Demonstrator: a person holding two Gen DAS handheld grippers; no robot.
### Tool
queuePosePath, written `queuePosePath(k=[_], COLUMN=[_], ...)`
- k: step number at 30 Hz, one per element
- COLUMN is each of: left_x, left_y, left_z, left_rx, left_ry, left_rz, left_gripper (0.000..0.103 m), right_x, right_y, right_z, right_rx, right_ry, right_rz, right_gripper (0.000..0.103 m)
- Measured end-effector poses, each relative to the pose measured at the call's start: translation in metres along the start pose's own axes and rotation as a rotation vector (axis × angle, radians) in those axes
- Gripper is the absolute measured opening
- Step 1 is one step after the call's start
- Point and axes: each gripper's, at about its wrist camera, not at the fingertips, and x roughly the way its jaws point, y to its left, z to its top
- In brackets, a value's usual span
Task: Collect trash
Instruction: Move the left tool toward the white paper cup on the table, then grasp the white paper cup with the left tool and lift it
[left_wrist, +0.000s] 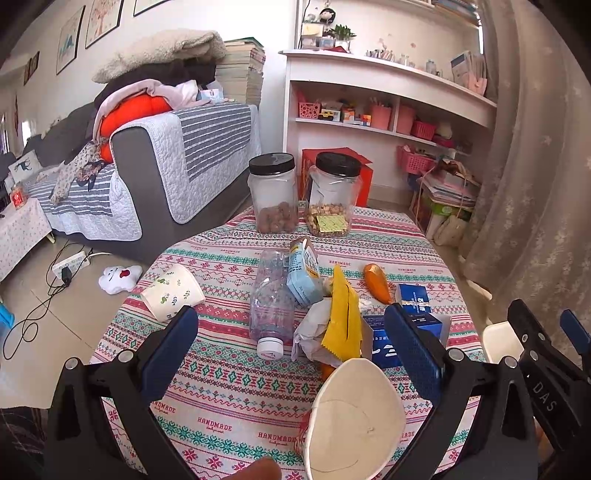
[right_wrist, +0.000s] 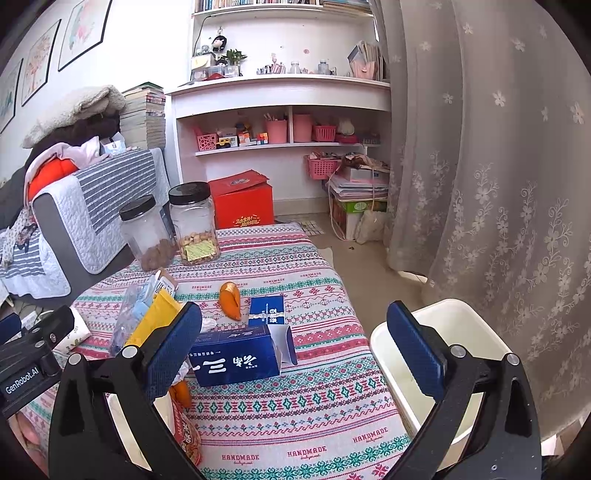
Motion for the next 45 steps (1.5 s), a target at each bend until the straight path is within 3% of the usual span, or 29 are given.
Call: queuePosePath(k=[17,27,34,40,45], left_x=[0.008,0.026,0.074,0.135,0.184], left_y=[0.002,0.012,0.042,0.079,0.123], left_z=[-0.002,-0.002,0.026,0.043,0.037], left_rx=[-0.006,-0.026,0.031,0.251,0.185], left_ry=[0.024,0.080,0.231,0.407,0.561], left_rz=[0.006,0.033,0.127,0.251,0.212], left_gripper=[0.098,0.097,0.097,0.097,0.097], right_x=[0.007,0.020,0.036,0.053,0.067], right_y=[0.004,0.012,0.016,0.020,0.019], right_z=[-0.005,-0.005,-0.006,-0.006,-0.003], right_rx=[-0.012,-0.040,-0.029,-0.009,-0.015], right_ry=[0.007,0.079,0.141,0.219,0.251], right_rz=[-0.006,-0.007,0.034,0.067,0.057], right_gripper=[0.096,0.096,0.096,0.096,0.096])
